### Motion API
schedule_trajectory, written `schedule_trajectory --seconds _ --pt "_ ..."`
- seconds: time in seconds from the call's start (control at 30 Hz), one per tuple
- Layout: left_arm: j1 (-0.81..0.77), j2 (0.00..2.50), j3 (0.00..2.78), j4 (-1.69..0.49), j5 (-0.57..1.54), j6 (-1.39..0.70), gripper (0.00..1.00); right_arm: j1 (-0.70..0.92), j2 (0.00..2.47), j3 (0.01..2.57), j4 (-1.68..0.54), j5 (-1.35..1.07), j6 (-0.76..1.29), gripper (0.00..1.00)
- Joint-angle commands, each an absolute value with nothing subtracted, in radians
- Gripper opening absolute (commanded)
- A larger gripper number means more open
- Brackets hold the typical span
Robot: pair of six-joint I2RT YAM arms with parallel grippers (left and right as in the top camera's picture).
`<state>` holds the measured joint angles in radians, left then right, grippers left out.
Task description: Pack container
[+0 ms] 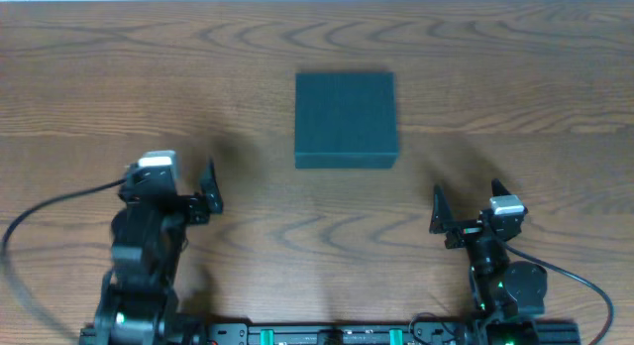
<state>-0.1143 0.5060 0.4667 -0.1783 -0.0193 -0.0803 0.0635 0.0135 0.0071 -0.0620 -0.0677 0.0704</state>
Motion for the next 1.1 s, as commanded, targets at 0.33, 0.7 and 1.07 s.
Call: schedule_trajectory --seconds 0.33,0.7,1.07 --pt "-0.106 0.104 0.162 0.231 -0.051 0.252 0.95 0.057 0.006 0.005 -0.067 -0.075 0.058 0.99" --pt "-0.027 0.003 0.004 0.155 0.097 0.264 0.95 0.057 0.006 0.005 -0.067 -0.075 0.058 0.99" --pt "-0.026 0.003 0.004 -0.071 0.09 0.203 0.95 0.057 0.006 0.005 -0.067 -0.075 0.058 0.99"
